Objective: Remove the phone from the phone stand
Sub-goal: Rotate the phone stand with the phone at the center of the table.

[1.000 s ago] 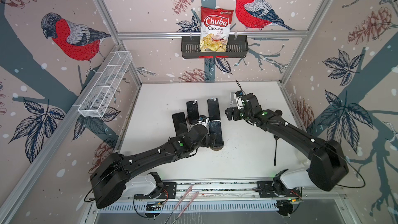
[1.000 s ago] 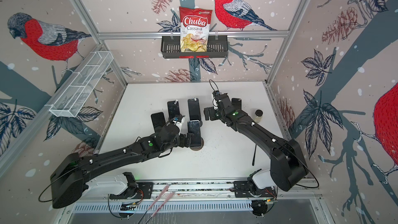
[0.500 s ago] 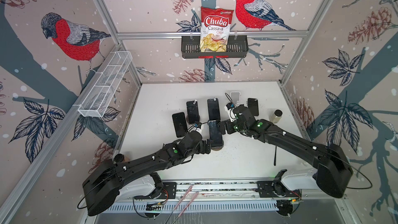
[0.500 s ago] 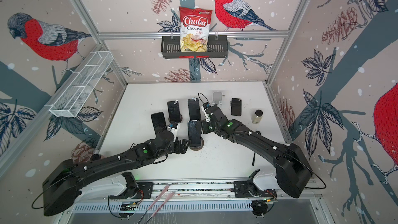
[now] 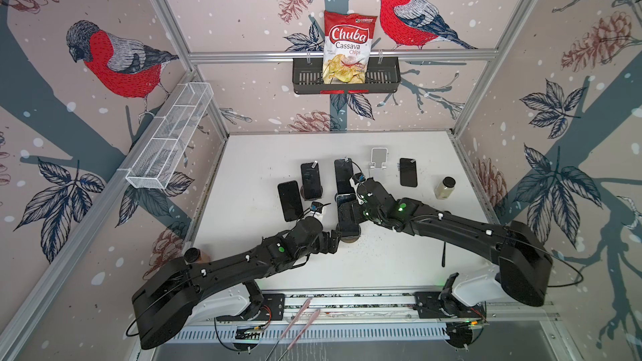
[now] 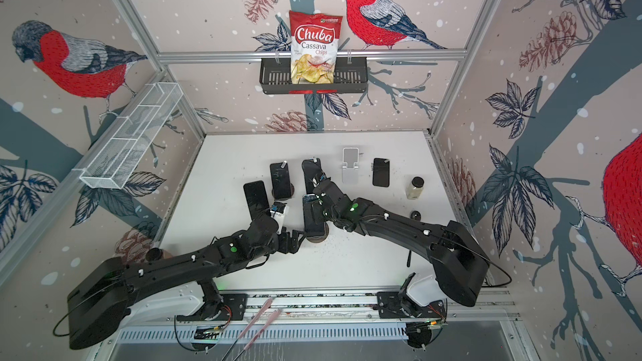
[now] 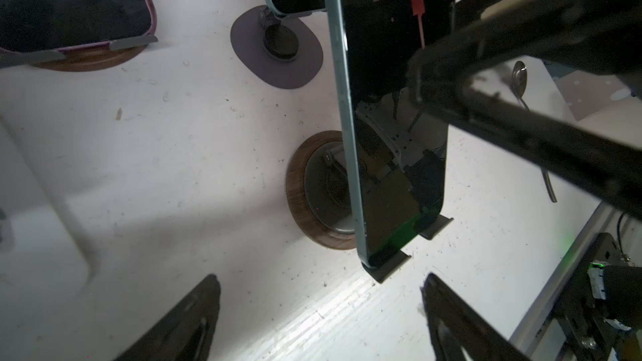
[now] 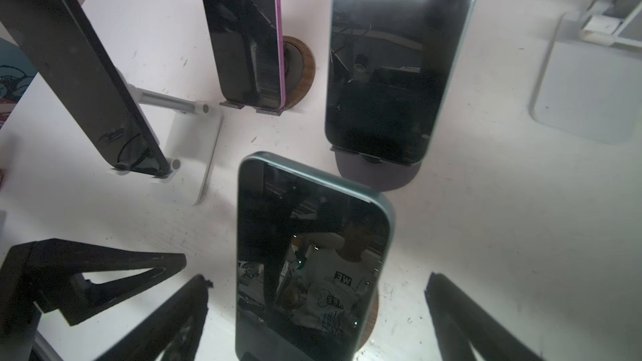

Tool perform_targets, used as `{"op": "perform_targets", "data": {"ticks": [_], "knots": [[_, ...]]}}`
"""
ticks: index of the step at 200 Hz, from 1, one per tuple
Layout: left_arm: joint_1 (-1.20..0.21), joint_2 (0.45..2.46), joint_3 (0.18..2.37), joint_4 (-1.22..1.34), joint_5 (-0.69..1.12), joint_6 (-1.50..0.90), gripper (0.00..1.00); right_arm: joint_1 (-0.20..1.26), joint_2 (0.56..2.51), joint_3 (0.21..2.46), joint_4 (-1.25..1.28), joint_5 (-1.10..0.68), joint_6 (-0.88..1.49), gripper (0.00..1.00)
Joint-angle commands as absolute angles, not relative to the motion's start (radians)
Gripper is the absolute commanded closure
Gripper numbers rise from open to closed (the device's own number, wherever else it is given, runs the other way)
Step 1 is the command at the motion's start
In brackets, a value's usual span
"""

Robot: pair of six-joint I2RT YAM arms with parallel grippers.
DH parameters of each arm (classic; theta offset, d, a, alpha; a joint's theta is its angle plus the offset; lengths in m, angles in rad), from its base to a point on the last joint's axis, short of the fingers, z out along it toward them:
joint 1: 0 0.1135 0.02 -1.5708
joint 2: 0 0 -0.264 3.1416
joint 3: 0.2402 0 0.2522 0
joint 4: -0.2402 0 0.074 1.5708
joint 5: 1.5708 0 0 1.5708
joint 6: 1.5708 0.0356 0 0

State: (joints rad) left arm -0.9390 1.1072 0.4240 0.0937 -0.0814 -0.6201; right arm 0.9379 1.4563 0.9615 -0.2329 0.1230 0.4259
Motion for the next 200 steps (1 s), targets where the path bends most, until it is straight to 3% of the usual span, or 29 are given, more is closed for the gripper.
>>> {"op": "perform_targets", "data": {"ticks": [1, 86, 150, 200], "knots": [[-0.937, 1.098, 0.403, 0.184, -0.031, -0.602, 0.10, 0.950, 1.475, 0.984, -0.217, 0.168, 0.460, 0.01], [-0.988, 1.151, 0.350, 0.332, -0.018, -0.519, 0.25, 0.974, 1.506, 0.999, -0.223, 0.206, 0.489, 0.00], [-0.992, 1.225, 0.347, 0.418, -0.003, -0.509, 0.26, 0.985, 1.514, 1.017, -0.256, 0.244, 0.496, 0.00], [-0.992, 1.259, 0.343, 0.452, -0.001, -0.517, 0.27, 0.994, 1.523, 1.020, -0.260, 0.264, 0.518, 0.08]]}}
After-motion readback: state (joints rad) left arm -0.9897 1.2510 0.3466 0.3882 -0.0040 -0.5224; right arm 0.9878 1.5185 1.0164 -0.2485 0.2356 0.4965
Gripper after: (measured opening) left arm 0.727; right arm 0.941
